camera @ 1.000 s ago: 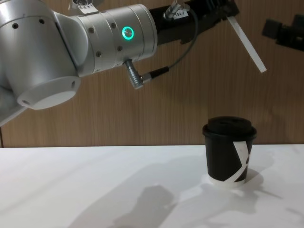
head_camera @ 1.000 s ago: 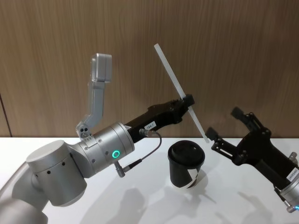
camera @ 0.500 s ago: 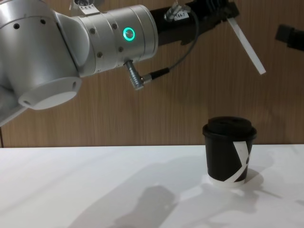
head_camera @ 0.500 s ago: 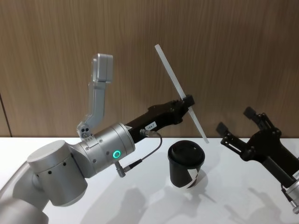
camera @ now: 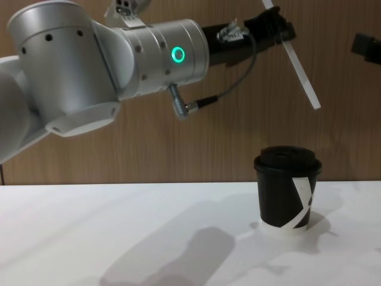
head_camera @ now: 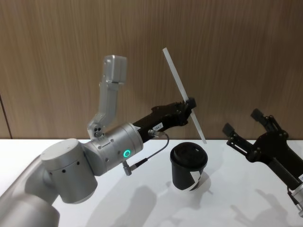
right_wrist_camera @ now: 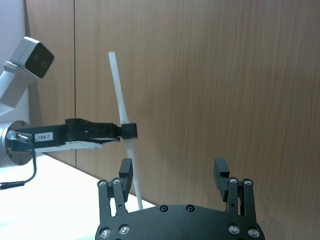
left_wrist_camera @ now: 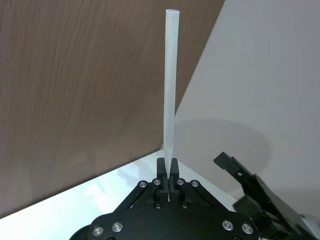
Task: Pick up the straw with one hand, pass it to the other hand, and insert it into the cup.
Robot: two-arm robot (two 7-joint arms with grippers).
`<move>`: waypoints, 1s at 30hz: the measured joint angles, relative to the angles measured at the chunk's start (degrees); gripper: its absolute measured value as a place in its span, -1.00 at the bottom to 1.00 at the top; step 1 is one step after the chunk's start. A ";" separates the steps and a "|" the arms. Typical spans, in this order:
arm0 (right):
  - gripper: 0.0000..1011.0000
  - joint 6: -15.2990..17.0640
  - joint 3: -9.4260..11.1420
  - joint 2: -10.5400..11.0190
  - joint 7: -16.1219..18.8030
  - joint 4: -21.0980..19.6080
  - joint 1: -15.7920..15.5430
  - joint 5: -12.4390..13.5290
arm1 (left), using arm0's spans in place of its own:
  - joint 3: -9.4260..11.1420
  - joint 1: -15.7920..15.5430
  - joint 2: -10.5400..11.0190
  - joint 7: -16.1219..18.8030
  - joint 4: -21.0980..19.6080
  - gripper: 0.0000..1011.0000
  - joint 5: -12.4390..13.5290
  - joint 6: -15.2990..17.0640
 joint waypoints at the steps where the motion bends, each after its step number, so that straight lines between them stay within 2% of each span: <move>1: 0.98 0.01 0.01 0.00 -0.04 -0.01 -0.01 -0.01 | 0.15 -0.21 -0.09 0.07 0.31 -0.98 0.17 -0.06; 15: 0.98 0.20 0.13 -0.06 -0.53 -0.09 -0.11 -0.10 | 3.05 -3.60 -1.47 1.54 5.32 -0.98 3.40 -1.66; 30: 0.98 0.27 0.17 -0.06 -0.70 -0.10 -0.15 -0.10 | 5.81 -4.86 -1.38 2.41 6.49 -0.98 8.45 -4.44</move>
